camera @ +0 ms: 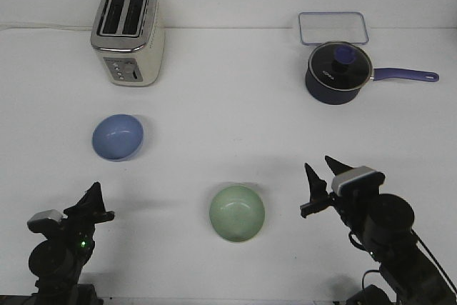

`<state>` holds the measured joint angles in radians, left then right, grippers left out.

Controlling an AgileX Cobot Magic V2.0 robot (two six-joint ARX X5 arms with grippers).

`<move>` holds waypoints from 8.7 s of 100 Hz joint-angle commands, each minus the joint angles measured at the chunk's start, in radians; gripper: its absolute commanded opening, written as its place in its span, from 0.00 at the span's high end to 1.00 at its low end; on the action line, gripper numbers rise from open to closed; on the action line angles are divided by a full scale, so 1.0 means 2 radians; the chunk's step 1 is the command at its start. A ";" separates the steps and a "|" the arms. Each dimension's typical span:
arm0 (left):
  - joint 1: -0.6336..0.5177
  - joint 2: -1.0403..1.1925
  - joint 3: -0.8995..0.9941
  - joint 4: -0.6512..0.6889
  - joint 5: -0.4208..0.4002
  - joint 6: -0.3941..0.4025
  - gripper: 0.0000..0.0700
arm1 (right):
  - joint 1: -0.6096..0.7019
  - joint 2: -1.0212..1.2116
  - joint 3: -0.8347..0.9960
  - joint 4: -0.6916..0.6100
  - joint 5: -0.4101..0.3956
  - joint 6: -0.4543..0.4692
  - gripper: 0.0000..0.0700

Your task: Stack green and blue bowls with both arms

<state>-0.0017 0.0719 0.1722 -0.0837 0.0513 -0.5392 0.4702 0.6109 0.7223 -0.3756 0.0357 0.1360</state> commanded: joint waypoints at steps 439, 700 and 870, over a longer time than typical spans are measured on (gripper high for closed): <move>-0.146 0.370 0.401 -0.127 -0.082 0.274 0.98 | 0.003 -0.176 -0.101 -0.007 0.052 -0.023 0.99; -0.027 -0.034 -0.079 0.133 -0.016 0.234 0.98 | 0.003 -0.230 -0.106 -0.003 0.078 -0.003 0.99; -0.027 -0.034 -0.079 0.132 -0.016 0.234 0.98 | -0.206 -0.305 -0.355 0.175 -0.005 -0.224 0.99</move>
<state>-0.0566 0.0055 0.0330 0.1711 0.0185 -0.0696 0.0586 0.0013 0.0147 -0.0391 0.0261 -0.3099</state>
